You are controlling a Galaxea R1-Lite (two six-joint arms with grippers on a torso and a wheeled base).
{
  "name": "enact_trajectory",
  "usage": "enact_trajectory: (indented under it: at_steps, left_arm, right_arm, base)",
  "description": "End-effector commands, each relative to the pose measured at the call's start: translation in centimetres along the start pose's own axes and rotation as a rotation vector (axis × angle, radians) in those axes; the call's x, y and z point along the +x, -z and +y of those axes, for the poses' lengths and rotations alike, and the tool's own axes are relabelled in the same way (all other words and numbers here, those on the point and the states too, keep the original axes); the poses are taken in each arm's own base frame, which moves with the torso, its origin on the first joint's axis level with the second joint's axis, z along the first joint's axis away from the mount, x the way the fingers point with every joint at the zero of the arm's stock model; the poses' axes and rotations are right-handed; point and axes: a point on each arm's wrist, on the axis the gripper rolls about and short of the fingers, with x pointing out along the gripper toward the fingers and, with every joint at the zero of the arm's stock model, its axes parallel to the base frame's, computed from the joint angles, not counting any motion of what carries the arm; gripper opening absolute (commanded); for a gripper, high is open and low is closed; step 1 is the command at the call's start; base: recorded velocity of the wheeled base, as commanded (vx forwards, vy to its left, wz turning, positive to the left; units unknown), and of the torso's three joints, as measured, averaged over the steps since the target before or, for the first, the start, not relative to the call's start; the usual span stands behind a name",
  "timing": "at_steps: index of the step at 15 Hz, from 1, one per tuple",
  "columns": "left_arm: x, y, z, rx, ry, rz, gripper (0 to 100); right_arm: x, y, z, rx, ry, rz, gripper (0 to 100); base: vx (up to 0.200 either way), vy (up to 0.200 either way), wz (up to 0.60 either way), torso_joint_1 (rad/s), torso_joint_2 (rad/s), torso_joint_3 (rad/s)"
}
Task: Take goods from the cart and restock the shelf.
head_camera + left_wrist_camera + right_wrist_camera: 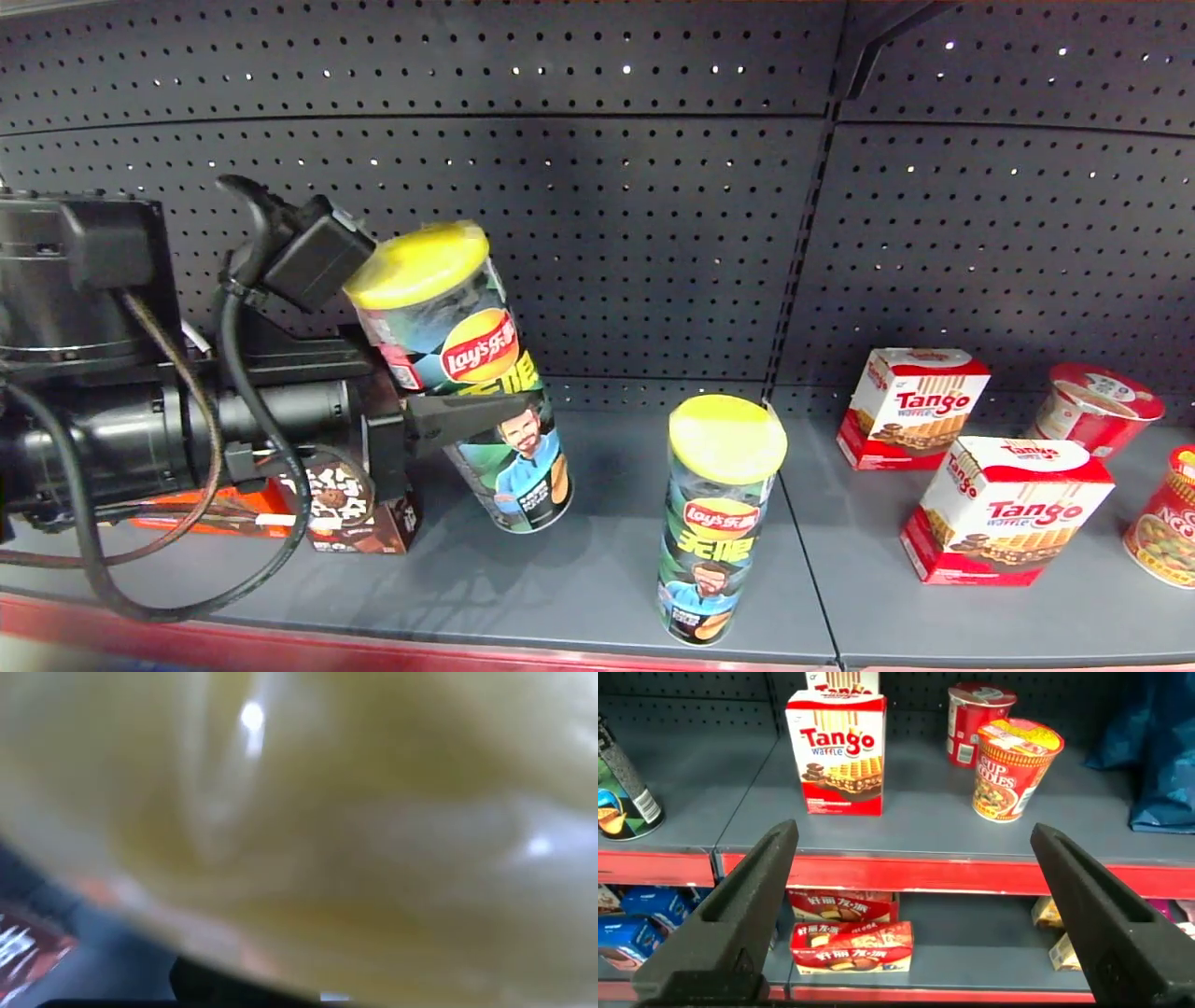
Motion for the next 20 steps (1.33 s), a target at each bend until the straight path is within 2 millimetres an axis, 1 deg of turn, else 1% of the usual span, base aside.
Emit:
enact_trajectory:
  at_steps: [1,3,4,8,10,11,14,15,17,18,19,20]
  left_arm:
    - [2.3,0.6,1.0,-0.005,0.014,0.036,0]
    - [3.4,0.6,1.6,0.002,0.025,0.036,0]
    - [4.6,0.3,2.3,0.004,0.028,0.036,0]
    - [8.4,-0.5,4.6,0.016,0.034,0.021,0]
    - [10.1,-0.9,5.6,0.021,0.037,0.013,0]
    - [10.6,-0.7,5.8,0.021,0.038,0.016,0]
    - [11.6,0.8,6.2,0.079,0.112,0.050,0]
    - [11.6,0.8,6.2,0.079,0.112,0.050,0]
    - [11.5,2.0,5.6,0.098,0.150,0.160,0]
    - [11.5,2.4,5.7,0.136,0.159,0.187,0]
    - [11.7,2.7,5.8,0.157,0.172,0.212,0]
    - [11.9,2.6,5.8,0.150,0.180,0.228,0]
  right_arm:
    - [0.0,-0.1,0.0,0.001,-0.001,0.001,100]
    - [0.0,0.0,0.0,0.001,-0.003,0.001,100]
    - [0.0,0.0,0.0,0.001,-0.004,0.001,100]
    - [0.0,-0.3,0.0,0.001,-0.001,-0.018,100]
    - [0.0,-0.4,0.0,0.003,0.000,-0.029,100]
    - [0.0,-0.4,0.0,0.005,0.001,-0.032,100]
    - [0.1,-0.3,0.0,0.004,0.000,-0.029,100]
    - [0.1,-0.3,0.0,0.004,0.000,-0.029,100]
    - [0.1,-0.3,0.0,0.004,0.000,-0.028,100]
    - [0.1,-0.3,0.0,0.004,0.000,-0.028,100]
    - [0.1,-0.3,0.0,0.004,0.000,-0.028,100]
    - [0.1,-0.3,0.0,0.004,0.000,-0.028,100]
  base:
    - [0.000,0.000,0.00,0.000,0.00,0.000]
    - [0.000,0.000,0.00,0.000,0.00,0.000]
    - [0.000,0.000,0.00,0.000,0.00,0.000]
    - [0.000,0.000,0.00,0.000,0.00,0.000]
    - [0.000,0.000,0.00,0.000,0.00,0.000]
    - [0.000,0.000,0.00,0.000,0.00,0.000]
    - [0.000,0.000,0.00,0.000,0.00,0.000]
    - [0.000,0.000,0.00,0.000,0.00,0.000]
    - [0.000,0.000,0.00,0.000,0.00,0.000]
    - [0.000,0.000,0.00,0.000,0.00,0.000]
    - [0.000,0.000,0.00,0.000,0.00,0.000]
    - [0.000,0.000,0.00,0.000,0.00,0.000]
